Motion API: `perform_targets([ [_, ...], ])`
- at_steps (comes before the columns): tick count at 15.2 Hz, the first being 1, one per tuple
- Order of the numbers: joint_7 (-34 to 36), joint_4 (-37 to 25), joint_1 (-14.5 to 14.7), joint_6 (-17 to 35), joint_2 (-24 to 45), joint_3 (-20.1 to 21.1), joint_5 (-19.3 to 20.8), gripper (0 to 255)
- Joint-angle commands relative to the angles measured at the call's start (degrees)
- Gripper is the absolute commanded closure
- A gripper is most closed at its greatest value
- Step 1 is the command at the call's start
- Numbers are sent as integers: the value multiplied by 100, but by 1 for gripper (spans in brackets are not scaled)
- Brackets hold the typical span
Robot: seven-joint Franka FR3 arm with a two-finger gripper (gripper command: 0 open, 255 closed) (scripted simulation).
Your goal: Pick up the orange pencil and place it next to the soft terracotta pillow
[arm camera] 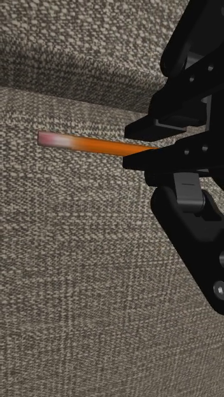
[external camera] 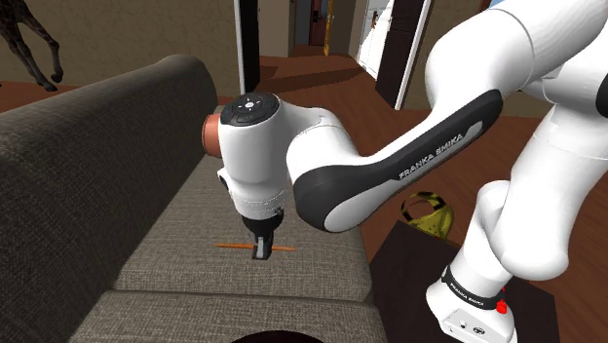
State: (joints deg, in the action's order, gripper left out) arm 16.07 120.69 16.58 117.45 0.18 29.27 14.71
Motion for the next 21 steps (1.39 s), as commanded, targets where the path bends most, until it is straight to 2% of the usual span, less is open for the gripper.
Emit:
perform_targets([
  [1,-63,-94,0,-147,-68,0,-58,255],
  [21,-512,-1262,-6,-1576,-434,-27,-355,255],
])
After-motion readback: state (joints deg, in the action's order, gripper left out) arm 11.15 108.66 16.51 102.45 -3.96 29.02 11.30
